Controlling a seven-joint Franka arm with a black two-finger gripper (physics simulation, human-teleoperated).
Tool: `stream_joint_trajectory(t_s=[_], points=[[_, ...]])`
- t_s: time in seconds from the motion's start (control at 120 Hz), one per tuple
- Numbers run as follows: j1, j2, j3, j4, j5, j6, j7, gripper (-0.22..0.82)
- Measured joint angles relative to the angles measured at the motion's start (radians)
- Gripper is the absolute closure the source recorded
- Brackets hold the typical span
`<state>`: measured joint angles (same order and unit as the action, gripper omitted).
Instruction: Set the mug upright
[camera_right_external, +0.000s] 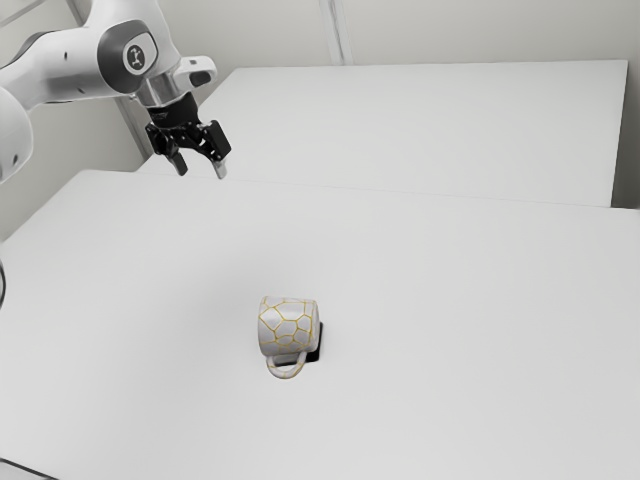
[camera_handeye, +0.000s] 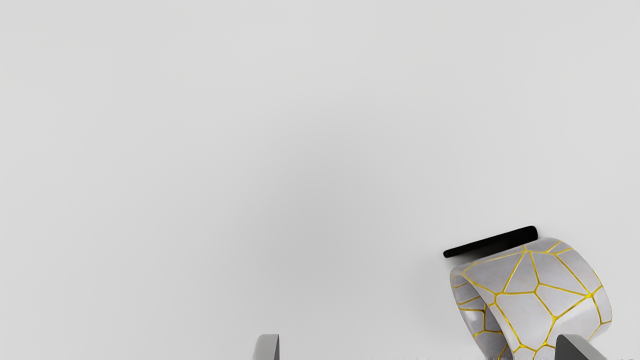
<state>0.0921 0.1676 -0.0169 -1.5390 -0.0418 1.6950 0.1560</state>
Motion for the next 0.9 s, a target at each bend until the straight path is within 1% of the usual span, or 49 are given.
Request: stream_joint_trajectory(t_s=[0.233, 0.333, 0.383, 0.433, 0.483, 0.567, 0.692, 0.775, 0.9], points=[[0.0, 0.001, 0.0, -0.005, -0.002, -0.004, 0.017, 0.0], [0.0, -0.017, 0.0, -0.062, -0.011, -0.001, 0.023, 0.0], [0.002, -0.033, 0.0, -0.11, -0.044, 0.001, 0.025, 0.0], [0.008, -0.071, 0.001, -0.177, -0.083, 0.003, 0.028, 0.0], [0.012, -0.11, 0.008, -0.248, -0.147, 0.004, 0.031, 0.0], [0.026, -0.14, 0.015, -0.326, -0.258, 0.008, 0.041, 0.0], [0.052, -0.218, 0.022, -0.526, -0.443, 0.065, 0.078, 0.0], [0.064, -0.224, 0.023, -0.642, -0.587, 0.132, 0.127, 0.0], [0.052, -0.191, 0.022, -0.725, -0.746, 0.254, 0.213, 0.0]])
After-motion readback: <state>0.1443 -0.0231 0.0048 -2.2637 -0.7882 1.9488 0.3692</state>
